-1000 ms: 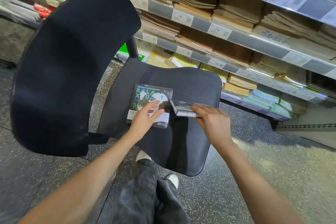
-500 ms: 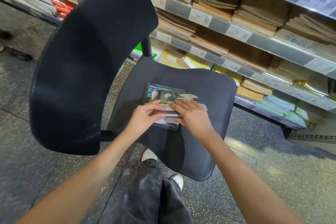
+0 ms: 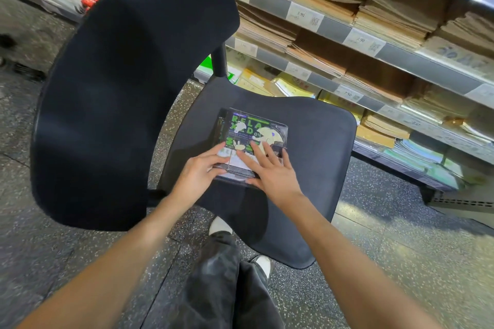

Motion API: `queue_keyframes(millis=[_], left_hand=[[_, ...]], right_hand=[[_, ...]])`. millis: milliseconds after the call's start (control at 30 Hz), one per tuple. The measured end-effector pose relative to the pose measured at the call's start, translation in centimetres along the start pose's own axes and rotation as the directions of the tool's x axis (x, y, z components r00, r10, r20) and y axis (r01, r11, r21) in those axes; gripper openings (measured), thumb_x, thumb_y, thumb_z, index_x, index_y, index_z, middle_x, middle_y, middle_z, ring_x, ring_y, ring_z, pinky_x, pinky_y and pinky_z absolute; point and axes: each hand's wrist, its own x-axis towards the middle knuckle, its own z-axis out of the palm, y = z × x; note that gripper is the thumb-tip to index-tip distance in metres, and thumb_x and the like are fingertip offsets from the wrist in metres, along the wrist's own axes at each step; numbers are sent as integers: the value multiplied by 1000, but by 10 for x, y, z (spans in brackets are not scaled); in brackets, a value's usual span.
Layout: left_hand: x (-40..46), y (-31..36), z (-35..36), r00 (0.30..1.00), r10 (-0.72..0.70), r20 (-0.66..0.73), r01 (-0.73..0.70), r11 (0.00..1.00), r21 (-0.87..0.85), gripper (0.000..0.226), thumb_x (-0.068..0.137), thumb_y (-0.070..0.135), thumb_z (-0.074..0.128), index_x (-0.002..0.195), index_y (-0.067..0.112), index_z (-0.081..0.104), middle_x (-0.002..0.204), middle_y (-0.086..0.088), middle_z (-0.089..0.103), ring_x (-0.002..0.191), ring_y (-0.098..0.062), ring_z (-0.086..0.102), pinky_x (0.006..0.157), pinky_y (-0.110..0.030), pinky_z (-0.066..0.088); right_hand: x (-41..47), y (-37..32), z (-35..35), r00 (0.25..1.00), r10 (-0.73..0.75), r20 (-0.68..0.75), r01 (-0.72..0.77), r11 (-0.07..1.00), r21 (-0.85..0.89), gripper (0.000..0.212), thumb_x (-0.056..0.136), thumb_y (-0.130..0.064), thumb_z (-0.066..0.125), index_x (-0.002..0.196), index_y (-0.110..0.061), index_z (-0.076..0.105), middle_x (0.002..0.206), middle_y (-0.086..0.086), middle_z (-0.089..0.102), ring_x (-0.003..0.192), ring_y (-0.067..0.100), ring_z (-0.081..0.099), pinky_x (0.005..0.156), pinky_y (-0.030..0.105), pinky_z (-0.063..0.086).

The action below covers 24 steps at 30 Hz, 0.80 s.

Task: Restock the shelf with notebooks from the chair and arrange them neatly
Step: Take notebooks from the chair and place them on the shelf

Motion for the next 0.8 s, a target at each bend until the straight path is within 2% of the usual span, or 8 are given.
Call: queue_keyframes(millis=[67,100,133,200,300,433,633,800], left_hand=[[-7,-15,4,997,-82,11,81,996,47,35,77,-9,65,110,2,66,132,2,45,111,-12,56,100,-17,38],[-11,-20,7,991,-129,23,128,991,48,41,77,-9,65,116,4,63,133,1,45,114,-16,56,103,-25,39],[-14,-24,9,985,-164,48,161,985,62,47,78,-6,66,122,8,59,135,1,45,120,-19,53,105,-32,38],[-20,-25,9,971,-208,121,179,960,215,56,83,12,66,135,22,47,144,4,39,131,-15,42,107,-36,36],[-20,-15,7,948,-253,192,121,848,516,58,91,39,52,143,37,26,153,12,21,141,-8,18,106,-35,33],[-12,3,5,933,-279,225,68,755,652,58,91,52,41,144,32,25,156,6,10,144,-13,4,113,-34,17],[12,53,-7,949,-179,261,-42,745,665,51,92,48,43,140,31,33,153,6,21,142,-16,16,114,-35,15],[41,113,-27,961,-86,262,-117,733,670,49,91,46,46,137,30,37,146,6,36,135,-16,31,111,-34,22]], right_hand=[[6,4,2,986,-16,168,22,999,-35,70,92,-48,44,146,-39,0,157,-1,-5,144,24,-4,113,59,6],[7,6,2,973,-2,231,13,999,-47,69,93,-49,40,145,-40,-5,156,-3,-13,143,22,-12,113,57,0],[6,9,1,962,7,271,9,998,-57,68,94,-48,38,145,-40,-7,155,-4,-17,142,21,-17,112,56,-2],[5,14,3,950,4,311,17,998,-64,68,95,-46,38,145,-40,-8,154,-4,-20,141,20,-20,113,57,-3],[3,17,-3,942,12,337,13,997,-74,62,97,-44,34,146,-38,-4,155,-4,-18,142,19,-18,113,55,-3],[-2,18,-18,937,55,345,-51,998,-20,62,97,-42,35,148,-31,0,156,-4,-13,143,16,-13,112,53,-3],[-11,21,-65,936,121,330,-123,992,-14,60,99,-39,31,149,-24,0,157,-1,-4,144,16,-1,114,48,-3],[-19,26,-121,959,190,211,-229,958,176,52,98,-37,38,146,-24,22,155,0,19,142,20,17,114,42,9]])
